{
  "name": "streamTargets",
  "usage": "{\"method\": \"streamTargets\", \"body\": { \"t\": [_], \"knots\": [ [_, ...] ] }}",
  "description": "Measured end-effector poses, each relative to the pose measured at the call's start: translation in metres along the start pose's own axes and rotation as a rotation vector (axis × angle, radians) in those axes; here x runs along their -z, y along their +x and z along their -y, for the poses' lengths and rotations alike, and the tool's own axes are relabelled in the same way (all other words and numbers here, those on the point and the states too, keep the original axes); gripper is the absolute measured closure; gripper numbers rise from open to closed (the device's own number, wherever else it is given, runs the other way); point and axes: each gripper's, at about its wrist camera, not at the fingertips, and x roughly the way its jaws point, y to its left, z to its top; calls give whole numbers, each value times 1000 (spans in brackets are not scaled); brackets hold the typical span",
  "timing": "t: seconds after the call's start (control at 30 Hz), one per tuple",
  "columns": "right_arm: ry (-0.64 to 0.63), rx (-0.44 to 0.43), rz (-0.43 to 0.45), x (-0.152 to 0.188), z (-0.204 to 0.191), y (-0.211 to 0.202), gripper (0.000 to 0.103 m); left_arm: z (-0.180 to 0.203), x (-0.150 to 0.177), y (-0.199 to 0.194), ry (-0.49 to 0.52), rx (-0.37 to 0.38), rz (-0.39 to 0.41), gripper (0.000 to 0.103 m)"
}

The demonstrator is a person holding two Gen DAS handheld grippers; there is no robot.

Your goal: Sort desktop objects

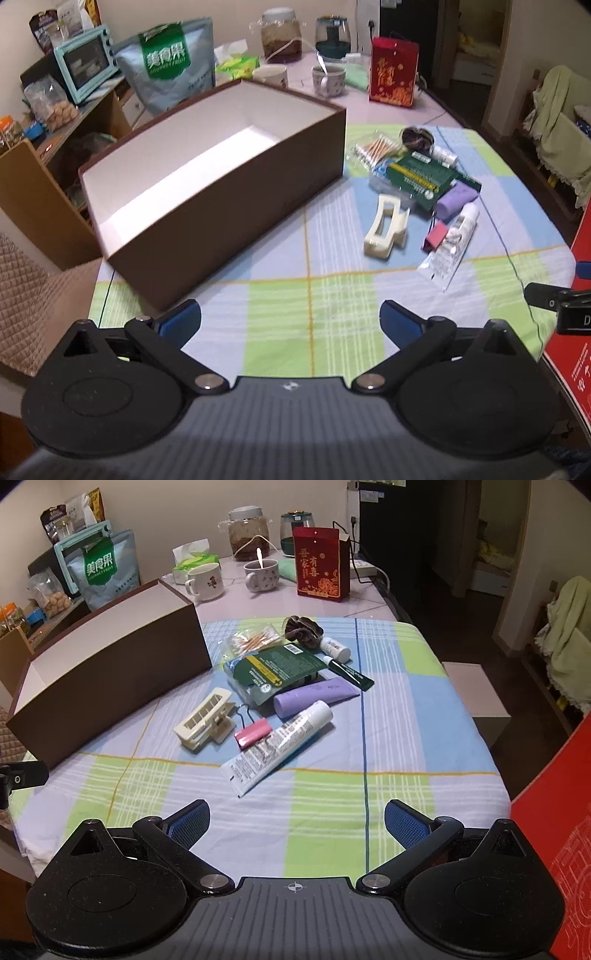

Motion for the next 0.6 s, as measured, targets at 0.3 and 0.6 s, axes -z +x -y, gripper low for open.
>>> {"method": "streamTargets", "body": {
  "t": [0.3, 0.6],
  "knots": [
    [0, -32, -31, 6, -15, -12, 0, -14, 9, -21, -9, -5, 28, 1],
    [-4, -14, -46, 9, -29, -21, 0, -24, 17, -35, -16, -9, 48, 1]
  ]
}}
